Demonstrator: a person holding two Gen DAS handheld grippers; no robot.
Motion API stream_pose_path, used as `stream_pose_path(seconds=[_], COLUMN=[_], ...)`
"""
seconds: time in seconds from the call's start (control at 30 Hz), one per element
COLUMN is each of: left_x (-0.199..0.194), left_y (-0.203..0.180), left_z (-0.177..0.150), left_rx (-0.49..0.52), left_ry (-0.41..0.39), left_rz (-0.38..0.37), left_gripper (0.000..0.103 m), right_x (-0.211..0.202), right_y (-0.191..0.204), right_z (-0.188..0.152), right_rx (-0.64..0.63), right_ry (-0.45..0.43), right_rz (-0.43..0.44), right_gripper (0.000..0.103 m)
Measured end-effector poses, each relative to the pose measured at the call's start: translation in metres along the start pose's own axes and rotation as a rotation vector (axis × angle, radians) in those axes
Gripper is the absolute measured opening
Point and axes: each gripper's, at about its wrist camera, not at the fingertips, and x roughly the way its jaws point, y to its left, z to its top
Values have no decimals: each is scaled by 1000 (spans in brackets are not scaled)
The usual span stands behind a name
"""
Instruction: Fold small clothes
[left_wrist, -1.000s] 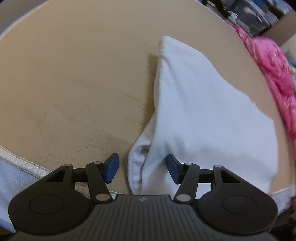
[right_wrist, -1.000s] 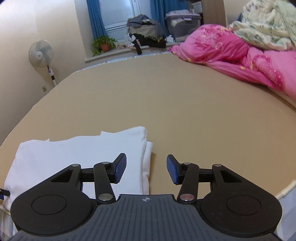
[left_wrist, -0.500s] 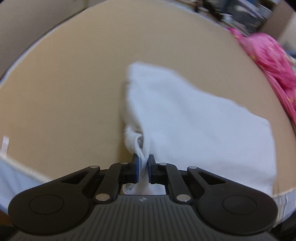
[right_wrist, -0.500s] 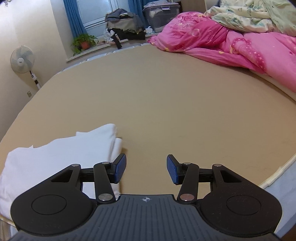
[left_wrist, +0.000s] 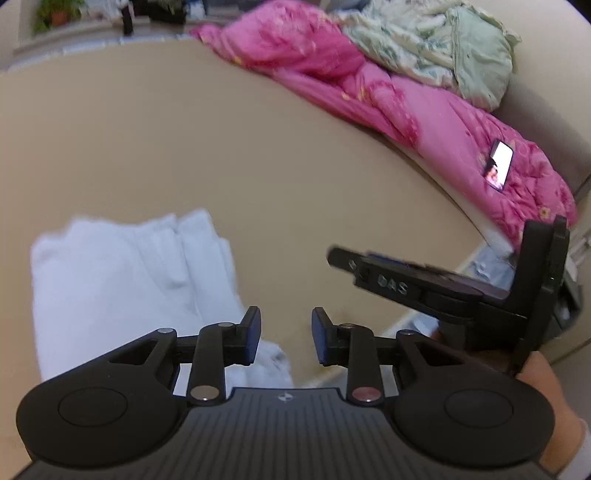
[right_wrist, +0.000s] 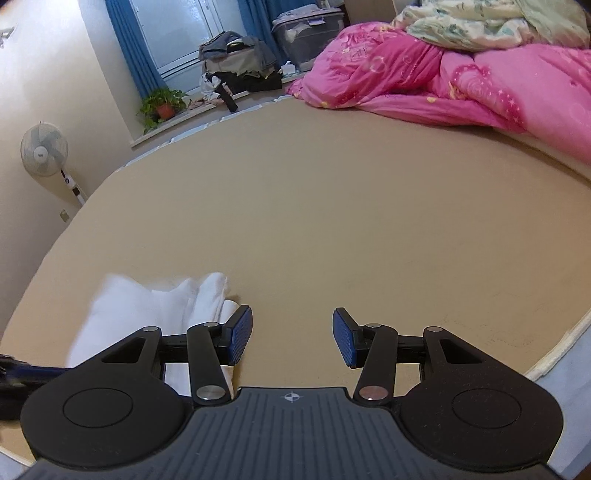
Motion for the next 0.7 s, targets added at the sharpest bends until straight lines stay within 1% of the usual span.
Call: stream_pose_path(seconds=[0.07, 0.13, 0.17, 0.23, 0.3, 0.33, 0.37, 0.47, 0.5, 0.57, 0.67, 0.7], left_x=[-11, -25, -28, -37, -44, -50, -55, -69, -75, -82, -97, -95], left_y=[29, 67, 84, 115, 135, 143, 150, 173, 182, 187, 205, 209], left_z=[-5, -16, -12, -27, -40, -47, -54, -77, -87, -102, -134, -137], left_rx=[-61, -130, -151, -187, -171, -146, -114, -25, 1, 45, 68, 60], left_ry=[-26, -36, -34, -13, -2, 2, 4, 14, 10, -16, -76, -48], left_rz=[2, 58, 88, 151, 196, 227, 261, 326, 337, 339, 326, 357], left_gripper=[33, 33, 33, 33, 33, 34, 36, 36, 36, 37, 41, 41], right_x=[3, 7, 10, 16, 23, 27, 32, 49, 53, 66, 87, 93], right_y=[-2, 1, 4, 12, 22, 29, 36, 57, 63, 72, 84, 86], right_z=[1, -1, -2, -4, -6, -8, -9, -14, -15, -17, -20, -21], right_rx=[15, 15, 15, 15, 16, 16, 14, 9, 10, 19, 35, 39], right_ry=[17, 48, 69, 111, 153, 172, 192, 251, 263, 289, 337, 350], right_rz=[24, 78, 124, 211, 281, 304, 318, 334, 332, 318, 284, 266], right_gripper=[50, 50, 51, 51, 51, 51, 51, 51, 51, 51, 51, 51])
